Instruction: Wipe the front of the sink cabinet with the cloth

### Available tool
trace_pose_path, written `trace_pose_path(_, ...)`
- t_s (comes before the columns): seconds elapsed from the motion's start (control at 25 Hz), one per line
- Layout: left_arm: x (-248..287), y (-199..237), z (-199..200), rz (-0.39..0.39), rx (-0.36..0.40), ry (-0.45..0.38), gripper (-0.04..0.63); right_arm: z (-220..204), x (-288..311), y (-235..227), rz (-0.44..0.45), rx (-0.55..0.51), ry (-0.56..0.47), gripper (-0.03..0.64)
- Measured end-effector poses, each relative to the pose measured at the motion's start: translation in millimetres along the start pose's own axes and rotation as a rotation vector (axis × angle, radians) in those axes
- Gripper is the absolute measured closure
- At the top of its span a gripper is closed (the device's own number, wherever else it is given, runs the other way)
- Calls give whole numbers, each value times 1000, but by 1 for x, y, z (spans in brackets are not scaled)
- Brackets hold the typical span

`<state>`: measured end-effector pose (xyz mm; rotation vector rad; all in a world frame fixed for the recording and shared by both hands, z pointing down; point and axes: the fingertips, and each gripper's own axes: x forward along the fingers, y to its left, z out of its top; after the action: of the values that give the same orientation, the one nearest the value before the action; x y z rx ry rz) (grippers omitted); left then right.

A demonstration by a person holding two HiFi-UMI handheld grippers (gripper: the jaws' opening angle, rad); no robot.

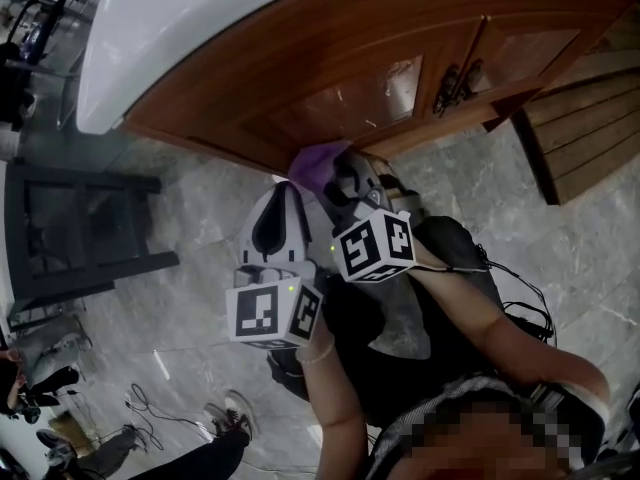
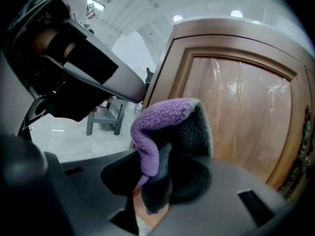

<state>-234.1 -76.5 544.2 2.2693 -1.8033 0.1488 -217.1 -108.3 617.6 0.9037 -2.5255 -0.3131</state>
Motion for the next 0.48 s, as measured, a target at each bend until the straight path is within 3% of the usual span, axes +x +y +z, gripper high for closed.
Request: trace_pose_path(0.48,15,-19,-3,-41,21,17,595,-17,-17,-32,-41,63,19,434)
